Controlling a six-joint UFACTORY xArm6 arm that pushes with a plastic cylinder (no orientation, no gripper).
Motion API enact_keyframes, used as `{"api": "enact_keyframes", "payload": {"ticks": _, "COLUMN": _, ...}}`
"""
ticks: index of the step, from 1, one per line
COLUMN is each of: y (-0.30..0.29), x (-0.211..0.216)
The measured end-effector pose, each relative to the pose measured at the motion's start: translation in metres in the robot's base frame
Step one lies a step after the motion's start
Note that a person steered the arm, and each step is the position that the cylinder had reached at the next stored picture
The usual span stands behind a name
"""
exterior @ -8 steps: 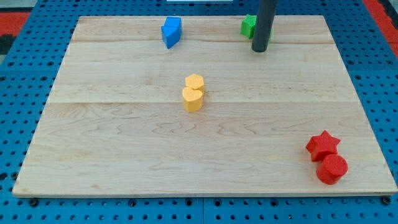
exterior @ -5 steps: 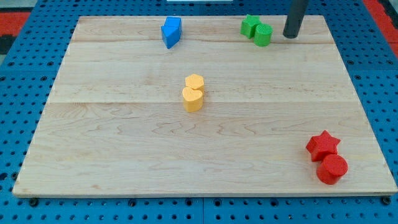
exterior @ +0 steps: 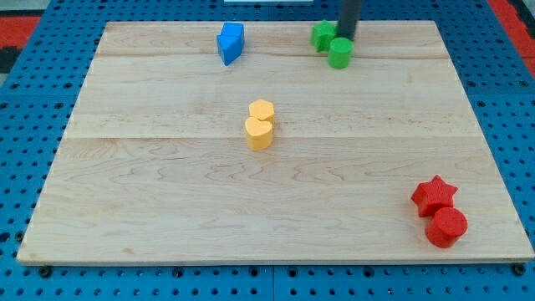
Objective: Place the green circle to the top of red star
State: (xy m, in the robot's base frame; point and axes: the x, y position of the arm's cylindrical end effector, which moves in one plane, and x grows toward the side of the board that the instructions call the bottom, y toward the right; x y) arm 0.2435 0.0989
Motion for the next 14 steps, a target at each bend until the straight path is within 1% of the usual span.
{"api": "enact_keyframes", "payload": {"ticks": 1, "y": -0.007, "x": -0.013}}
{"api": "enact_keyframes", "payload": {"ticks": 2, "y": 0.009, "x": -0.041}}
{"api": "enact_keyframes", "payload": {"ticks": 3, "y": -0.041, "x": -0.036}}
{"api": "enact_keyframes", "payload": {"ticks": 4, "y": -0.059, "x": -0.014}}
{"api": "enact_keyframes", "payload": {"ticks": 5, "y": -0.032, "x": -0.023}}
{"api": "enact_keyframes", "payload": {"ticks": 7, "y": 0.023, "x": -0.012}}
{"api": "enact_keyframes", "payload": {"ticks": 8, "y": 0.054, "x": 0.036}}
{"api": "enact_keyframes", "payload": {"ticks": 9, "y": 0.055, "x": 0.009}}
{"api": "enact_keyframes", "payload": {"ticks": 10, "y": 0.017, "x": -0.019}}
{"api": "enact_keyframes", "payload": {"ticks": 11, "y": 0.009, "x": -0.009}}
{"api": "enact_keyframes", "payload": {"ticks": 12, "y": 0.022, "x": 0.005}}
{"api": "enact_keyframes", "payload": {"ticks": 13, "y": 0.028, "x": 0.07}}
{"api": "enact_keyframes", "payload": {"ticks": 14, "y": 0.034, "x": 0.097}}
